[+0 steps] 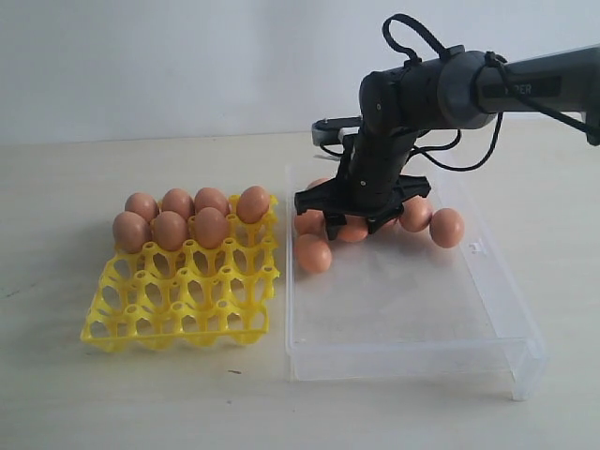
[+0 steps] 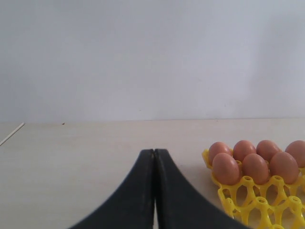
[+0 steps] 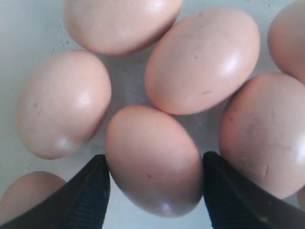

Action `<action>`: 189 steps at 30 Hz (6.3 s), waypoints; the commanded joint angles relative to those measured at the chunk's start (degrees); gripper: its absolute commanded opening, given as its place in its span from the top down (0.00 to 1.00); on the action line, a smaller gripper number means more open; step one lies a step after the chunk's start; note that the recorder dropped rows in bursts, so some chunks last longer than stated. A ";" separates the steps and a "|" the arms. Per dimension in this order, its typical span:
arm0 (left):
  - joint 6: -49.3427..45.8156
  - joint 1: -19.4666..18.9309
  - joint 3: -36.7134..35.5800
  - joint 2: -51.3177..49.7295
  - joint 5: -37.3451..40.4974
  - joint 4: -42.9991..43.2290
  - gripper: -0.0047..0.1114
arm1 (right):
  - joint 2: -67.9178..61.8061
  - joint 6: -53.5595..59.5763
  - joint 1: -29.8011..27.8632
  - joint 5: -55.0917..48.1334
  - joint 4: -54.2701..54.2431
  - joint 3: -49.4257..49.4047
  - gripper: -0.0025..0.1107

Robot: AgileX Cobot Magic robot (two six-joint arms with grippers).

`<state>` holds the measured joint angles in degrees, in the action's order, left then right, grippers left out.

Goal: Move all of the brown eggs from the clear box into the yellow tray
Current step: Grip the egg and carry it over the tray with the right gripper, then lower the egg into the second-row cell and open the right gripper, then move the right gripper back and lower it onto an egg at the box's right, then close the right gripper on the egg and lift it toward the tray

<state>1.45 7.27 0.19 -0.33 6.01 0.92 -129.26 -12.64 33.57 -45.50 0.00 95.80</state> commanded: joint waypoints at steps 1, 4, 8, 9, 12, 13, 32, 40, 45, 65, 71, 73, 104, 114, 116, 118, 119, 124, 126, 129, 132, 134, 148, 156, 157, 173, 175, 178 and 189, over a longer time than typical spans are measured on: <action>0.21 0.15 -0.19 0.33 -0.13 -0.42 0.96 | 0.45 1.95 -0.21 -0.64 0.75 0.13 0.94; 0.21 0.15 -0.19 0.33 -0.13 -0.42 0.96 | 1.26 2.74 -0.21 -1.13 0.75 0.13 0.98; 0.21 0.15 -0.19 0.33 -0.13 -0.42 0.96 | 3.49 3.61 -0.21 -2.15 0.75 0.13 0.98; 0.21 0.15 -0.19 0.33 -0.13 -0.42 0.96 | 4.06 3.72 -0.21 -2.41 0.75 0.13 0.98; 0.21 0.15 -0.19 0.33 -0.13 -0.42 0.96 | 6.34 5.93 -0.21 -3.58 0.00 0.13 0.98; 0.21 0.15 -0.19 0.33 -0.13 -0.42 0.96 | 7.14 6.78 -0.21 -3.96 -0.34 0.13 0.98; 0.21 0.15 -0.19 0.33 -0.13 -0.42 0.96 | 11.25 30.72 -0.21 -6.03 -45.03 0.02 0.98; 0.21 0.15 -0.19 0.33 -0.13 -0.42 0.96 | 5.72 30.43 0.73 -5.37 -51.54 0.02 0.98; 0.21 0.15 -0.19 0.33 -0.13 -0.42 0.96 | 3.26 30.01 1.09 -2.47 -53.66 0.02 0.98; 0.21 0.15 -0.19 0.33 -0.13 -0.42 0.96 | 3.03 14.58 1.09 -2.60 -43.13 0.02 0.83; 0.21 0.15 -0.19 0.33 -0.13 -0.42 0.96 | 3.03 13.42 1.09 -3.19 -42.47 0.02 0.81; 0.21 0.15 -0.19 0.33 -0.13 -0.42 0.96 | 3.03 13.42 1.09 -3.19 -42.47 0.02 0.75; 0.21 0.15 -0.19 0.33 -0.13 -0.42 0.96 | 4.76 14.75 0.97 -0.33 -41.54 0.13 0.63; 0.21 0.15 -0.19 0.33 -0.13 -0.42 0.96 | 9.43 13.39 -1.76 -18.52 -13.68 0.13 0.90; 0.21 0.15 -0.19 0.33 -0.13 -0.42 0.96 | 9.32 12.64 -1.76 -17.62 -11.74 0.03 0.78; 0.21 0.15 -0.19 0.33 -0.13 -0.42 0.96 | 9.32 8.85 -2.38 -16.60 -7.83 0.03 0.66; 0.21 0.15 -0.19 0.33 -0.13 -0.42 0.96 | 9.32 6.89 -2.98 -16.14 -5.96 0.03 0.60; 0.21 0.15 -0.19 0.33 -0.13 -0.42 0.96 | 9.32 4.47 -5.84 -14.65 -3.87 0.03 0.46; 0.21 0.15 -0.19 0.33 -0.13 -0.42 0.96 | 9.32 3.79 -6.81 -13.60 -3.87 0.03 0.45; 0.21 0.15 -0.19 0.33 -0.13 -0.42 0.96 | 9.32 1.84 -7.92 -11.80 -3.56 0.03 0.45; 0.21 0.15 -0.19 0.33 -0.13 -0.42 0.96 | 9.32 0.27 -8.17 -11.16 -1.05 0.15 0.45; 0.21 0.15 -0.19 0.33 -0.13 -0.42 0.96 | 9.32 -1.89 -8.17 -11.40 2.58 0.15 0.45; 0.21 0.15 -0.19 0.33 -0.13 -0.42 0.96 | 5.93 -6.43 -8.17 -12.70 6.10 0.15 0.45; 0.21 0.15 -0.19 0.33 -0.13 -0.42 0.96 | 4.24 -9.08 -8.17 -11.28 9.04 0.15 0.45; 0.21 0.15 -0.19 0.33 -0.13 -0.42 0.96 | 4.24 -9.08 -8.17 -10.42 9.04 0.15 0.45; 0.21 0.15 -0.19 0.33 -0.13 -0.42 0.96 | 2.40 -3.94 -8.17 -4.01 6.66 0.15 0.45; 0.21 0.15 -0.19 0.33 -0.13 -0.42 0.96 | 2.06 -3.16 -8.17 -4.01 5.16 0.15 0.45; 0.21 0.15 -0.19 0.33 -0.13 -0.42 0.96 | 1.69 -2.84 -8.17 -3.90 4.56 0.15 0.45; 0.21 0.15 -0.19 0.33 -0.13 -0.42 0.96 | 0.78 -2.38 -8.17 -0.31 5.24 0.15 0.45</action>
<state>1.45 7.27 0.19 -0.33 6.01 0.92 -128.26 -15.61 25.56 -48.09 4.90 95.80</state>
